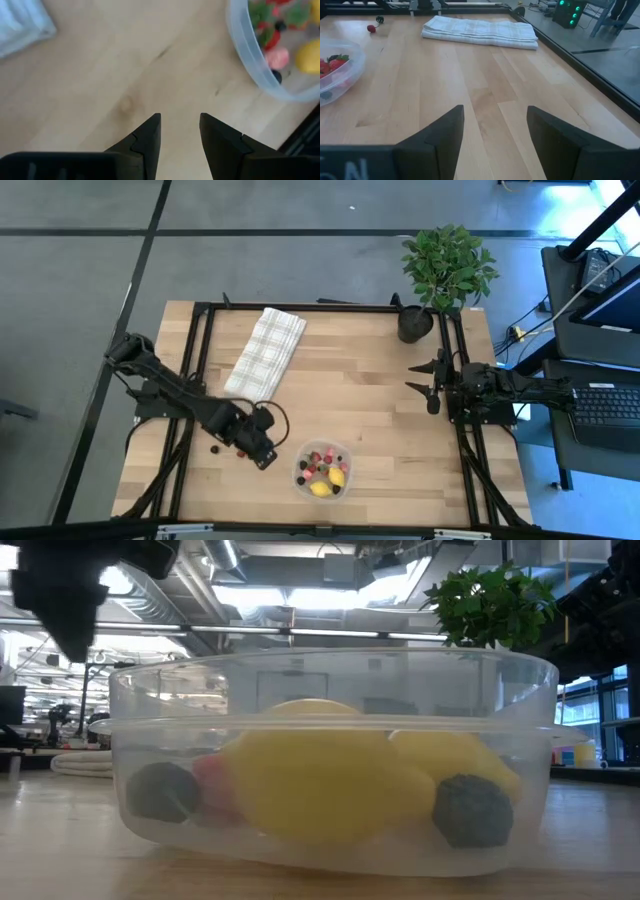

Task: Pick and placing Produce into tupperware
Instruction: Put the red cherry into the transparent bin

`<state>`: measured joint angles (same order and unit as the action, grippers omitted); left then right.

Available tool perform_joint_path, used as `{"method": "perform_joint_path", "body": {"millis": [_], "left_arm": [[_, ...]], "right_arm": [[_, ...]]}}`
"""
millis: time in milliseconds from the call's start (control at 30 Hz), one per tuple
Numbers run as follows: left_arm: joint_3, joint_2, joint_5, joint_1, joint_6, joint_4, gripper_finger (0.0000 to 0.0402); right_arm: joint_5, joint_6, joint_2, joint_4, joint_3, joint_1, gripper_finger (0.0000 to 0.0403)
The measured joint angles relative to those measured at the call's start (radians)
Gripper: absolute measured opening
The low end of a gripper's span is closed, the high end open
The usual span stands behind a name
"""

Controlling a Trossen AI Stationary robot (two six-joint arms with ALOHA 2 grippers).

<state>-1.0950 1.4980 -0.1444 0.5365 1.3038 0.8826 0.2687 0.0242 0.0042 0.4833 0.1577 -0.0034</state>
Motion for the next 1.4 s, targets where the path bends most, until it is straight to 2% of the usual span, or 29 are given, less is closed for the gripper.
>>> {"method": "perform_joint_path", "body": {"millis": [167, 367, 667, 800, 1033, 1133, 1233, 1400], "left_arm": [[0.000, 0.037, -0.002, 0.075, -0.035, -0.027, 0.0128], [0.000, 0.092, 0.005, 0.100, -0.062, -0.001, 0.0128], [0.000, 0.112, 0.006, 0.083, -0.219, 0.001, 0.0128], [0.000, 0.112, 0.010, 0.061, -0.208, 0.001, 0.0128], [0.000, 0.112, 0.095, 0.029, -0.169, 0.029, 0.0128], [0.000, 0.112, 0.100, 0.025, -0.185, 0.030, 0.0129], [0.000, 0.112, 0.102, 0.017, -0.181, 0.040, 0.0146], [0.000, 0.112, 0.104, 0.015, -0.174, 0.114, 0.0213]], "right_arm": [[0.000, 0.000, 0.000, 0.001, 0.000, 0.000, 0.0219], [0.000, 0.000, 0.000, 0.000, 0.000, 0.000, 0.0219], [0.000, -0.002, 0.000, -0.008, 0.000, 0.000, 0.0219], [0.000, -0.003, 0.000, -0.009, 0.000, 0.000, 0.0219], [0.000, -0.003, 0.000, -0.007, 0.000, 0.000, 0.0219], [0.000, -0.005, 0.000, -0.007, 0.000, 0.000, 0.0219], [0.000, -0.006, 0.000, -0.007, 0.000, 0.000, 0.0219], [0.000, -0.006, 0.000, -0.007, 0.000, 0.000, 0.0219]]}}
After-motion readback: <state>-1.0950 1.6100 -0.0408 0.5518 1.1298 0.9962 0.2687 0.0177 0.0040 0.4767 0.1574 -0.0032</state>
